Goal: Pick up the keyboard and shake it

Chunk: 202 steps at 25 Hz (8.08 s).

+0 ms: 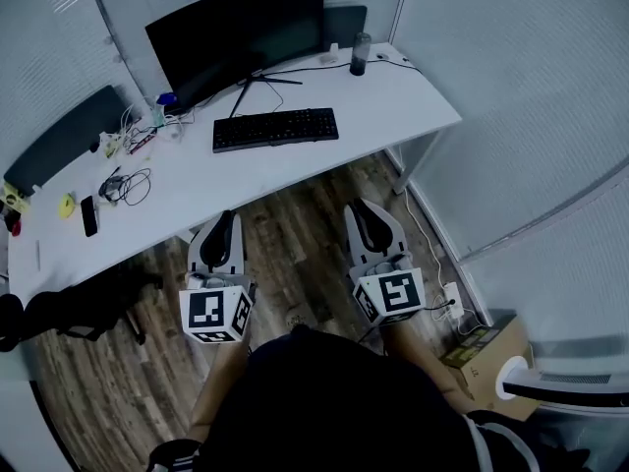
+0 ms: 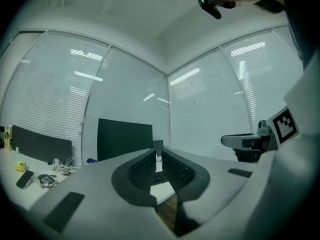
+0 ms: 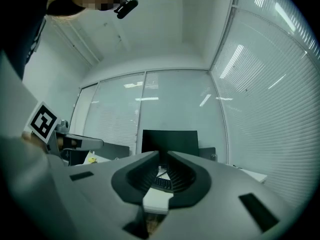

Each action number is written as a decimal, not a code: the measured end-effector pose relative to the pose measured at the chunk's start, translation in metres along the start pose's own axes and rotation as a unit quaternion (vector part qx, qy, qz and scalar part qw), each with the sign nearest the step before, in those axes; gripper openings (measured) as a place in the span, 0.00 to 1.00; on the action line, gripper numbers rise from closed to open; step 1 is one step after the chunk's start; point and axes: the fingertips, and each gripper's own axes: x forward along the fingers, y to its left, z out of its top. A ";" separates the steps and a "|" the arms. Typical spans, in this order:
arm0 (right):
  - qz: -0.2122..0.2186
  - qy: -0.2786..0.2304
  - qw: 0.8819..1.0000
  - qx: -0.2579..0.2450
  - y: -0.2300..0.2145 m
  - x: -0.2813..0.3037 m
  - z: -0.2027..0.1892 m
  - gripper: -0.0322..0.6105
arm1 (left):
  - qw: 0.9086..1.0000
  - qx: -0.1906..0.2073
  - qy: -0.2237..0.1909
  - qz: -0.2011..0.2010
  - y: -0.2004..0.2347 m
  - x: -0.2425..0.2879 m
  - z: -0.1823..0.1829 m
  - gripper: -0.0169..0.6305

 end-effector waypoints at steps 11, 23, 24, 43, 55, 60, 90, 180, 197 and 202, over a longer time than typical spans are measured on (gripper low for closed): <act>-0.024 0.053 0.998 0.009 -0.017 0.072 -0.033 0.25 | 0.998 -0.050 0.033 -0.025 0.071 0.066 -0.037 0.33; -0.009 0.068 0.997 0.023 -0.072 0.180 -0.072 0.27 | 0.996 -0.076 0.040 -0.028 0.122 0.174 -0.063 0.40; -0.007 0.070 0.997 0.025 -0.080 0.194 -0.076 0.27 | 0.996 -0.074 0.044 -0.028 0.127 0.189 -0.066 0.40; 0.032 0.211 0.976 0.054 -0.211 0.386 -0.212 0.33 | 0.962 -0.134 0.234 0.032 0.243 0.373 -0.212 0.47; 0.039 0.359 0.923 0.135 -0.226 0.408 -0.306 0.42 | 0.910 -0.158 0.383 0.025 0.281 0.396 -0.307 0.54; 0.022 0.404 0.896 0.182 -0.230 0.411 -0.331 0.45 | 0.874 -0.181 0.451 -0.017 0.280 0.392 -0.333 0.59; -0.019 0.453 0.871 0.190 -0.243 0.409 -0.333 0.48 | 0.886 -0.203 0.416 0.004 0.262 0.382 -0.320 0.63; 0.026 0.425 0.889 0.169 -0.261 0.447 -0.367 0.48 | 0.900 -0.250 0.345 0.089 0.269 0.393 -0.337 0.59; 0.016 0.218 0.972 0.085 -0.198 0.479 -0.175 0.11 | 0.984 -0.018 0.154 0.091 0.248 0.426 -0.118 0.06; 0.018 0.105 0.994 0.025 -0.184 0.489 -0.068 0.10 | 0.994 -0.001 0.075 0.081 0.235 0.432 -0.024 0.06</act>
